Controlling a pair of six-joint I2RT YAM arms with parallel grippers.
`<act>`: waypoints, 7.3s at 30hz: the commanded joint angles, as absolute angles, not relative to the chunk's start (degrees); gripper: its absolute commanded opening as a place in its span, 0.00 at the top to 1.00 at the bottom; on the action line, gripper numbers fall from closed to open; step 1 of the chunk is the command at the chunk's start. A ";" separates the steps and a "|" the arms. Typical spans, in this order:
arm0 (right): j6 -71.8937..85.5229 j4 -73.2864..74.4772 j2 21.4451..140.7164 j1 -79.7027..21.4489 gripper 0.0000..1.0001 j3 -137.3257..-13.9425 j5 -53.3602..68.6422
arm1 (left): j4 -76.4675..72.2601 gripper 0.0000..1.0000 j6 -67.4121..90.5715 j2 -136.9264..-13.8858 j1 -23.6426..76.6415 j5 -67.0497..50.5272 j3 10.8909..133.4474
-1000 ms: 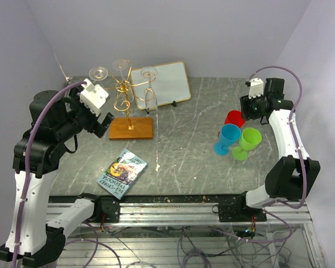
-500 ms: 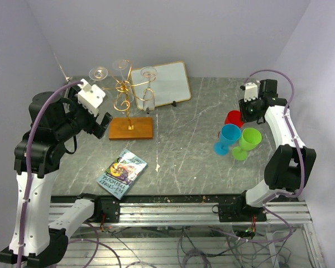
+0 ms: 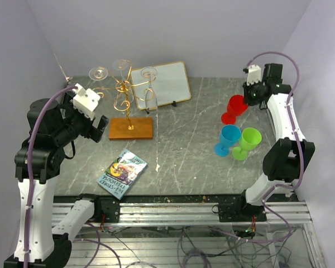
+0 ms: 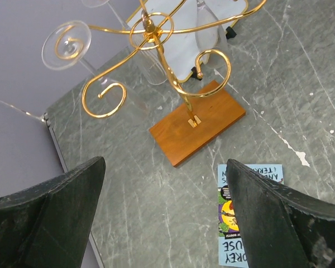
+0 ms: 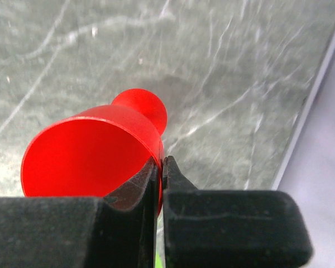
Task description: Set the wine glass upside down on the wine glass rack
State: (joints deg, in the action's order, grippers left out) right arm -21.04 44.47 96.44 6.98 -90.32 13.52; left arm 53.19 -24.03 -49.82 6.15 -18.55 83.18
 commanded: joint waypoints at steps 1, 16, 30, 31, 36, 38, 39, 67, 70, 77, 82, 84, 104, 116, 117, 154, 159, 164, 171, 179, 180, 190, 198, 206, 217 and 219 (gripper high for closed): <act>-20.38 43.89 99.43 6.53 1.00 -99.40 16.22 | 51.40 0.01 -20.55 -48.49 3.43 -16.55 80.93; -18.18 38.62 102.23 -1.68 1.00 -114.80 9.49 | 47.36 0.01 -11.68 -50.08 -2.23 -13.63 78.84; -14.86 30.29 98.10 -8.98 1.00 -119.49 9.63 | 41.61 0.00 -4.44 -55.71 -5.47 -12.33 87.51; -14.47 29.55 97.67 -9.16 1.00 -119.11 10.24 | 40.05 0.00 -4.31 -56.02 -5.49 -12.05 87.77; -12.89 32.42 100.03 -9.91 1.00 -126.12 13.69 | 35.85 0.02 -2.44 -61.30 -5.50 -11.50 93.89; -12.17 33.40 100.72 -10.03 1.00 -128.76 15.86 | 35.15 0.02 -1.24 -63.47 -5.48 -12.50 96.42; -11.91 33.89 101.03 -10.17 1.00 -129.90 16.66 | 34.52 0.02 -0.45 -64.26 -5.45 -13.40 97.17; 0.60 23.38 94.32 -21.97 1.00 -125.91 31.68 | 24.37 0.06 12.25 -72.56 -4.76 -29.46 100.31; 4.50 21.70 94.86 -22.27 1.00 -126.50 34.58 | 23.65 0.06 13.67 -73.47 -3.64 -30.51 100.72; 7.03 21.61 98.10 -26.51 1.00 -129.44 35.32 | 20.04 0.07 22.28 -76.00 -0.50 -35.21 100.24; 6.59 21.88 99.27 -28.03 1.00 -129.73 35.00 | 18.82 0.10 25.70 -76.61 2.90 -36.36 98.69; 6.44 21.96 99.53 -28.78 1.00 -129.80 35.48 | 19.09 0.13 26.05 -76.73 3.67 -36.02 98.07; 3.70 23.52 101.34 -31.03 1.00 -131.48 34.74 | 25.27 0.63 24.16 -77.76 4.31 -38.81 98.37; 2.73 23.57 100.08 -31.03 1.00 -129.72 33.98 | 23.59 0.93 25.69 -76.99 4.31 -41.21 97.02; 2.32 23.69 99.91 -31.03 1.00 -129.54 33.81 | 23.35 0.93 25.68 -76.65 4.31 -41.09 96.77; -12.09 35.62 90.54 -23.87 0.05 -125.20 33.98 | 28.15 0.93 20.21 -67.48 -6.99 -32.58 97.82; -8.88 34.64 90.65 -19.27 0.04 -124.19 38.00 | 34.84 0.93 9.76 -68.32 -7.72 -26.48 104.11; -8.53 34.25 90.88 -18.62 0.04 -123.91 38.47 | 41.14 0.93 -0.50 -68.84 -7.65 -19.00 111.30; -8.41 33.87 90.77 -18.34 0.04 -122.69 39.28 | 48.13 0.93 -12.21 -68.85 -7.68 -12.76 119.00; -7.91 33.12 90.08 -17.35 0.04 -121.11 40.13 | 55.85 0.93 -23.48 -69.76 -7.71 -14.53 124.10; -7.83 33.08 90.09 -17.10 0.04 -120.92 40.23 | 56.95 0.93 -25.16 -69.90 -7.66 -15.38 124.78; -7.47 32.84 91.24 -16.79 0.04 -120.47 41.65 | 74.88 0.93 -53.69 -70.88 -7.66 -30.16 127.53; -7.72 33.01 91.39 -16.79 0.04 -120.44 41.77 | 85.60 0.93 -68.78 -71.24 -7.72 -35.19 125.25; -8.52 33.11 90.50 -16.74 0.04 -119.08 41.28 | 83.26 0.93 -72.10 -71.07 -7.67 -40.91 118.54; -8.70 32.66 89.56 -16.45 0.03 -117.48 41.86 | 75.58 0.93 -71.78 -71.45 -7.50 -43.40 111.43; -8.70 32.73 89.40 -16.39 0.03 -117.50 41.91 | 75.18 0.93 -72.06 -71.60 -7.46 -43.84 111.23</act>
State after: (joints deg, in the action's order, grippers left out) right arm -8.32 33.80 91.09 -16.91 -117.80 41.19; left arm 78.78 -70.39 -71.50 -7.09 -39.72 111.66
